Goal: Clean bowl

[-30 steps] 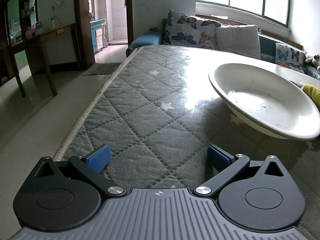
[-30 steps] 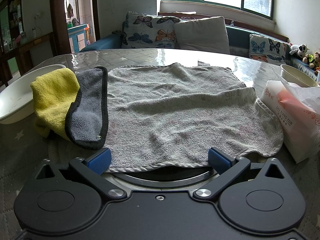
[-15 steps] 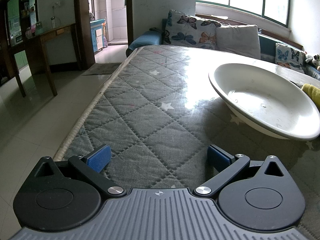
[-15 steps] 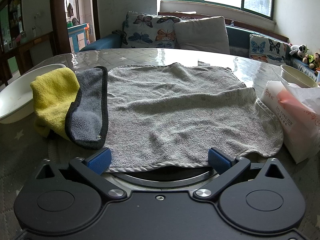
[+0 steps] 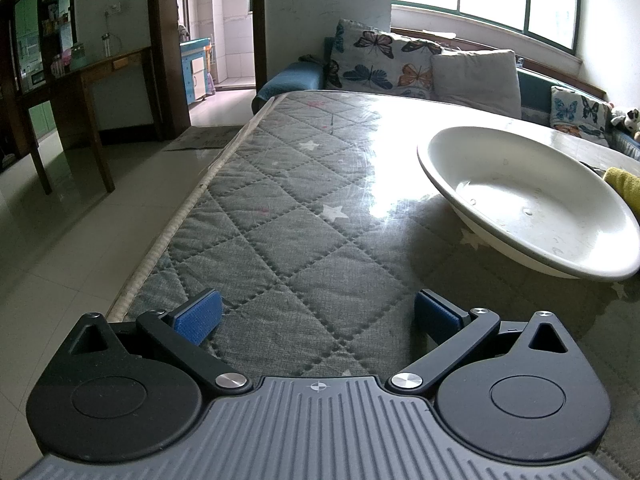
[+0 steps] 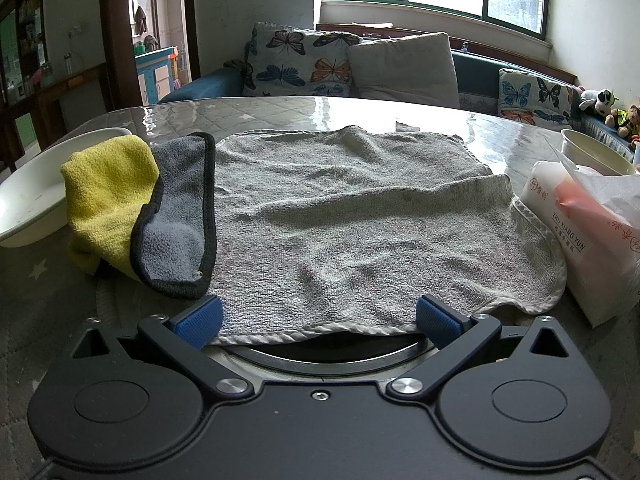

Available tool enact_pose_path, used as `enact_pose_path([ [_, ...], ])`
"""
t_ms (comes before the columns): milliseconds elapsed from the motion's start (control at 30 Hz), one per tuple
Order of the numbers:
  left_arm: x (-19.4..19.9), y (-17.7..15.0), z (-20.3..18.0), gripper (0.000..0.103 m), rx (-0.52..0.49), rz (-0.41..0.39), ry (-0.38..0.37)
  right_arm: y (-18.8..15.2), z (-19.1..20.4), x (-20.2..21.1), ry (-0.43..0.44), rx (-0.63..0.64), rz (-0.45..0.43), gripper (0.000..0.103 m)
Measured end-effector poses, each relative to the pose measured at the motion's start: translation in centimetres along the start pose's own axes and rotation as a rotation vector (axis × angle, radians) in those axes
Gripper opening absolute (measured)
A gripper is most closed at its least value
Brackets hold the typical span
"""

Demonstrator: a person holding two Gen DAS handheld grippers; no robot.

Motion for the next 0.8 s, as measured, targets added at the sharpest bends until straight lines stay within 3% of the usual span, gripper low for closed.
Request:
enact_pose_path([
  [800,0.15,-0.04,0.15,0.103,0.002,-0.002,-0.002,0.05,0.11,0.03,-0.001,0.000,-0.001,0.103],
])
Point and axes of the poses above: each gripper's, at about its wrist camera, not at the fingertips, and x roughly against the way its jaws point, z to its left, y to its top, the point moved 6 cm from there along -x, roughly the way its jaws point, and after that the axes turned 13 degrees about -y, right-handed, at the moved point
